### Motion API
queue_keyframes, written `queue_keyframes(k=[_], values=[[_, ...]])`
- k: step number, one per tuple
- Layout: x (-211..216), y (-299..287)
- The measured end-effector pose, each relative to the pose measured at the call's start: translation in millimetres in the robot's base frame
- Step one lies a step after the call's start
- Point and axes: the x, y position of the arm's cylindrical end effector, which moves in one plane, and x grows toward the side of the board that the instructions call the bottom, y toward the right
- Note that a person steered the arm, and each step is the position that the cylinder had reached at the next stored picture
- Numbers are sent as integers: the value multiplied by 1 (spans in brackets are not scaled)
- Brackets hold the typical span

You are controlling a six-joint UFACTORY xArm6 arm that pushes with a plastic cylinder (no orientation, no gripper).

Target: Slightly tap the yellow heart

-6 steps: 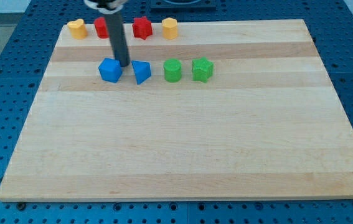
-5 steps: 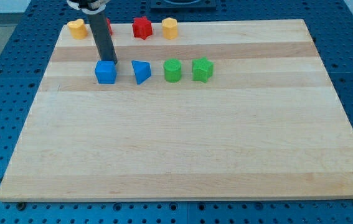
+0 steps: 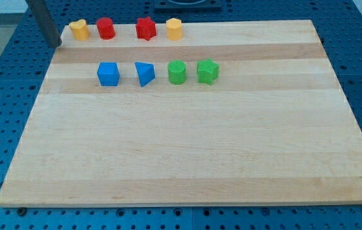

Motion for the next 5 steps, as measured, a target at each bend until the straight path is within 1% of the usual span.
queue_keyframes(k=[1,2,3,4,5], values=[[-1,0],[-24,0],[-37,0],[-64,1],[-64,1]])
